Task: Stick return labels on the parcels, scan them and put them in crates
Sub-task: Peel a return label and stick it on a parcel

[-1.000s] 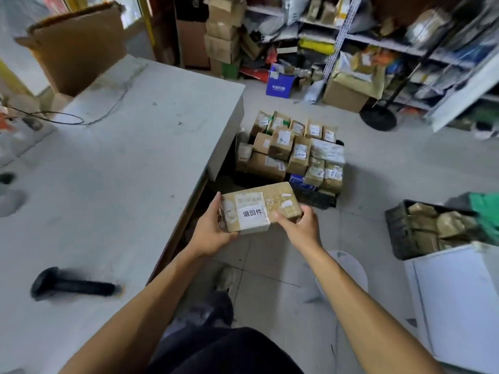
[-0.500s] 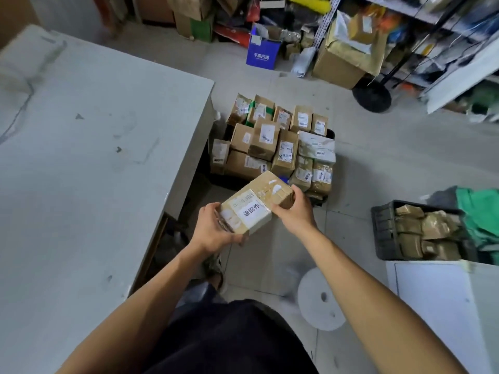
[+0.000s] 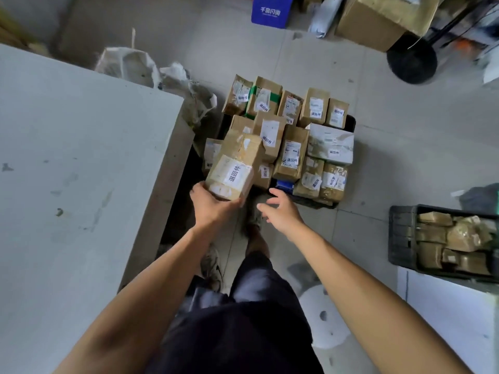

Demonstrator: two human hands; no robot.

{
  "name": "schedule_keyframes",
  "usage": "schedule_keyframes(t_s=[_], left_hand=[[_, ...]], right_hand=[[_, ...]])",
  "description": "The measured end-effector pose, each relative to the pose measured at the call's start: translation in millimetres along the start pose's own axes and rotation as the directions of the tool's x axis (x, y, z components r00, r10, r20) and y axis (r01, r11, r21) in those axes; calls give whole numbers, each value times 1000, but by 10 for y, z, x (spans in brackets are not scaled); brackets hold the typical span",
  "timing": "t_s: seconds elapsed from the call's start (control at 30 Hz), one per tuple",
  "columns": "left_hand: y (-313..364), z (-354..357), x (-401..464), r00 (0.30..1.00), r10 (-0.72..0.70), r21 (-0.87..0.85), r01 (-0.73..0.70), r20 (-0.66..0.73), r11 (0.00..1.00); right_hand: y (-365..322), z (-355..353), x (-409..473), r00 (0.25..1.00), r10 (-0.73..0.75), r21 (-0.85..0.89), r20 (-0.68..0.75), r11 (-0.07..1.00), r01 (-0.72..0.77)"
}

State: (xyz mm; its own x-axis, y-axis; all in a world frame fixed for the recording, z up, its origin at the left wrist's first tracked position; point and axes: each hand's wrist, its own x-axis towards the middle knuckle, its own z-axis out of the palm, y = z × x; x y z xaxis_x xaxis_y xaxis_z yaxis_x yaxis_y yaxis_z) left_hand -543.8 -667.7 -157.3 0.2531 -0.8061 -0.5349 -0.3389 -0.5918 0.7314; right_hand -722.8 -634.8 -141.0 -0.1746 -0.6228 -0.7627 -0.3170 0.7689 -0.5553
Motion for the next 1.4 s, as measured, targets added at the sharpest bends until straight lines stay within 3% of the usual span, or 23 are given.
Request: schedule_keyframes(t_s=[0.07, 0.27, 0.43, 0.67, 0.83, 1.03, 1.17, 1.3, 1.4], left_hand=[[163, 245, 388, 999, -24, 64, 27, -44, 998], [479, 1079, 1653, 986, -125, 4, 126, -111, 992], [230, 1672, 2824, 963, -192, -3, 195, -189, 981], [-324, 2169, 3864, 970, -177, 150, 202, -165, 968], [-563, 2291, 3868, 973, -228, 215, 231, -37, 949], [-324, 2147, 3680, 966, -252, 322, 222, 55, 920], [149, 1919, 3278, 964, -259, 398, 213, 64, 892], [681, 1602, 2615, 932, -295, 459, 172, 210, 872], [1043, 1275, 2005, 931, -230, 479, 70, 284, 875]], right_hand=[[-120, -165, 354, 999, 26, -3, 40, 1000, -26], [-317, -683, 1651, 993, 95, -43, 73, 995, -92], [-178, -791, 2697, 988, 124, -117, 92, 987, -113], [308, -636, 3495, 975, 173, -203, 137, 969, -143], [467, -603, 3612, 953, 228, -237, 198, 955, -179], [215, -856, 3520, 949, 227, -277, 217, 947, -163], [-199, -1092, 3314, 955, 209, -301, 208, 943, -141], [-698, -1304, 2862, 980, 120, -334, 161, 940, -61], [-1018, -1411, 2351, 984, 35, -399, 172, 916, 37]])
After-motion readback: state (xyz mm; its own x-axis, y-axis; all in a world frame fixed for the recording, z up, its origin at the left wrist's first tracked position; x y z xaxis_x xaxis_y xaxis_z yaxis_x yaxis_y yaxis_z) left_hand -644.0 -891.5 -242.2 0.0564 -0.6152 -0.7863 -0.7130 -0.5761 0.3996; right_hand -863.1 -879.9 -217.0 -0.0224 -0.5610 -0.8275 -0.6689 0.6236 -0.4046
